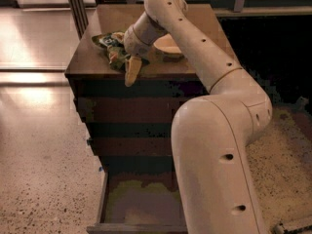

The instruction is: Place green rice chip bag into bottom drawer

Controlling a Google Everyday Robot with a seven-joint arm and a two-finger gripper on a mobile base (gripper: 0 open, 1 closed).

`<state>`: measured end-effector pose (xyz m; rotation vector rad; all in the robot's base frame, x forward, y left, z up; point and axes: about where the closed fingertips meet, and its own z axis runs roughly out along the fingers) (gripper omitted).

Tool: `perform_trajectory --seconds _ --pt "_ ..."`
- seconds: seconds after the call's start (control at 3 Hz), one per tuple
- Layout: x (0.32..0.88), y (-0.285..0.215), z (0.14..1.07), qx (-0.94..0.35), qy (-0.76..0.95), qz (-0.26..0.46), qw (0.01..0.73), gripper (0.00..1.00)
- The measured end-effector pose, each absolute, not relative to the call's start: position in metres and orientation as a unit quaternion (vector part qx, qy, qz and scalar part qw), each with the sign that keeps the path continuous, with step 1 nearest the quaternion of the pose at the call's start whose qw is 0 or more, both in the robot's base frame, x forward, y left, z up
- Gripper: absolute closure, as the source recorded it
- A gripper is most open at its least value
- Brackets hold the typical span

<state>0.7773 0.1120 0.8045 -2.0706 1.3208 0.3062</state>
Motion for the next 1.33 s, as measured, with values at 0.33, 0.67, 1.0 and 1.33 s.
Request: perform_trajectory --seconds 0.33,0.67,1.0,1.33 --pt "0.774 0.120 0.836 -0.802 0.487 0.098 0.333 0.00" --pt "0.770 0.125 0.857 -0.811 0.472 0.084 0.336 0.00" --pt "0.770 0.125 0.857 -0.811 0.472 0.084 0.336 0.27" --pt "0.770 0.125 0.857 -0.811 0.472 0.084 0.336 0.50"
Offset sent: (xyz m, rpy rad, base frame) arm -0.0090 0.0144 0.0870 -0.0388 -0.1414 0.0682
